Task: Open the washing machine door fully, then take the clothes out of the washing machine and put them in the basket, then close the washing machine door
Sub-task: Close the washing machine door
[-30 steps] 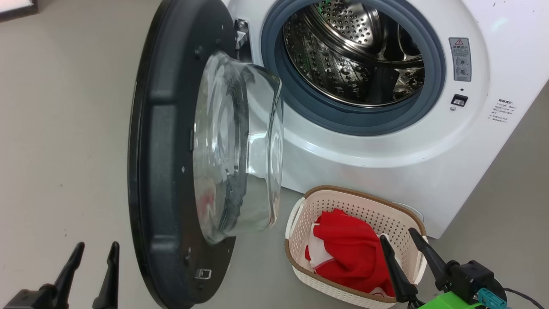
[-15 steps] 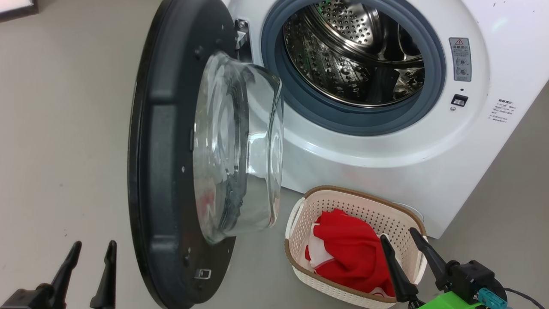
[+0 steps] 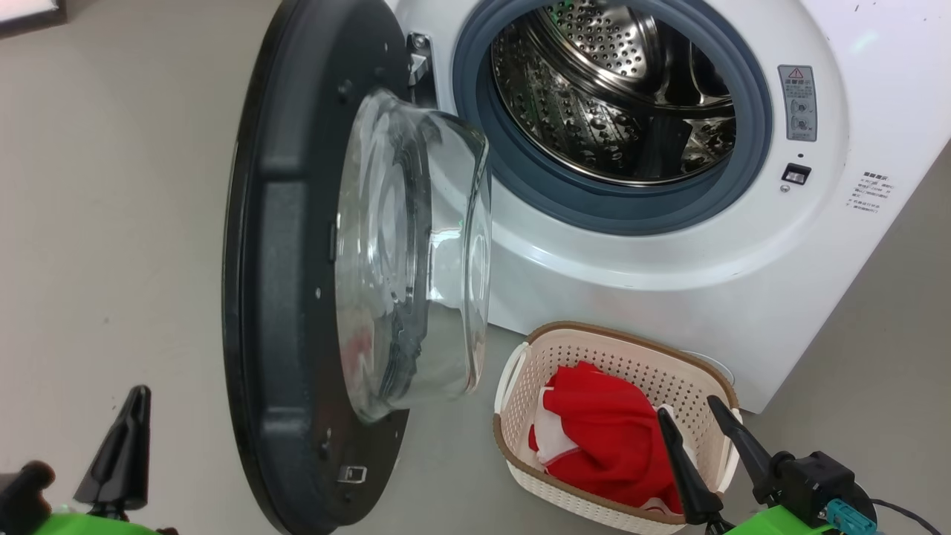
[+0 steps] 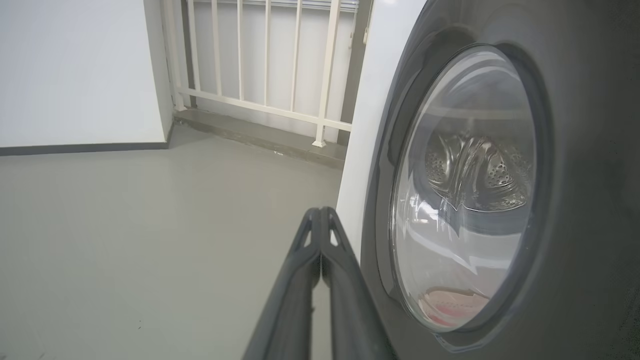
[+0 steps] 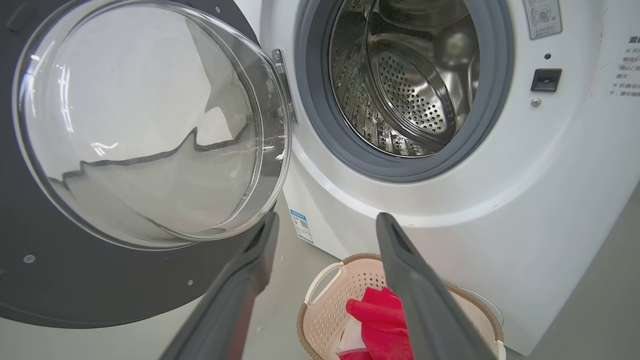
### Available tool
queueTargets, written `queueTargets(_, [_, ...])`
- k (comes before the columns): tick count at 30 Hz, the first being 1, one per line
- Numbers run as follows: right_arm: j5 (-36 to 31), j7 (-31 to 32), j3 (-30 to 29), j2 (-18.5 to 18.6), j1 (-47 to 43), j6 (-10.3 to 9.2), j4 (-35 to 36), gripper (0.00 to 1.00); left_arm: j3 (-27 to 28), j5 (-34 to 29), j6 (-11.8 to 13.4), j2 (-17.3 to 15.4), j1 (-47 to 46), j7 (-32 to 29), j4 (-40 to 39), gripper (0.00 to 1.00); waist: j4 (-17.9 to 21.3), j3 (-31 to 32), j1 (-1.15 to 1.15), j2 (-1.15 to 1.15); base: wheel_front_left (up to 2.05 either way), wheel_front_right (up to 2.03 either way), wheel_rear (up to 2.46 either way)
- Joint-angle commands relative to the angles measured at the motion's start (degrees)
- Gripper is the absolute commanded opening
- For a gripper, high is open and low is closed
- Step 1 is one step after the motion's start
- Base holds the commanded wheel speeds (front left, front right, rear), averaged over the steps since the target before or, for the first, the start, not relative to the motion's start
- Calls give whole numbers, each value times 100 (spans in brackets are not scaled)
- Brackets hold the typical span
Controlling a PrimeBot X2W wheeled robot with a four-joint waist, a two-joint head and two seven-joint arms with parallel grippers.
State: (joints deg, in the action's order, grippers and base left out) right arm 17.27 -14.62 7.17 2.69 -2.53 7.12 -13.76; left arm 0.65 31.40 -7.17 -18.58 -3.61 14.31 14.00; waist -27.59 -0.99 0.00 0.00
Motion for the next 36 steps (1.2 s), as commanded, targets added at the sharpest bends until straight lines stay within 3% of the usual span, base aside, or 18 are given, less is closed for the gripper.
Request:
queueTargets(1, [19, -38, 145, 19, 76, 36, 120, 100, 111, 208, -32, -285, -322, 69, -96, 0, 1, -5, 0, 0, 0, 0, 0])
queueTargets(10, [-8, -38, 168, 19, 142, 36, 118, 100, -417, 1982, -32, -1028, -760, 69, -430, 0, 58, -102, 0, 0, 0, 0, 0])
queueTargets(14, [-19, -38, 178, 19, 167, 36, 115, 100, -732, 2351, -32, -1320, -880, 69, -694, 0, 91, -153, 0, 0, 0, 0, 0])
queueTargets(22, [-31, -38, 187, 19, 215, 36, 96, 100, -1351, 2560, -32, -1558, -1107, 69, -1242, 0, 148, -223, 0, 0, 0, 0, 0])
queueTargets(36, [-45, -38, 169, 19, 253, 36, 90, 100, -1941, 2318, -32, -1599, -1408, 69, -1664, 0, 189, -257, 0, 0, 0, 0, 0])
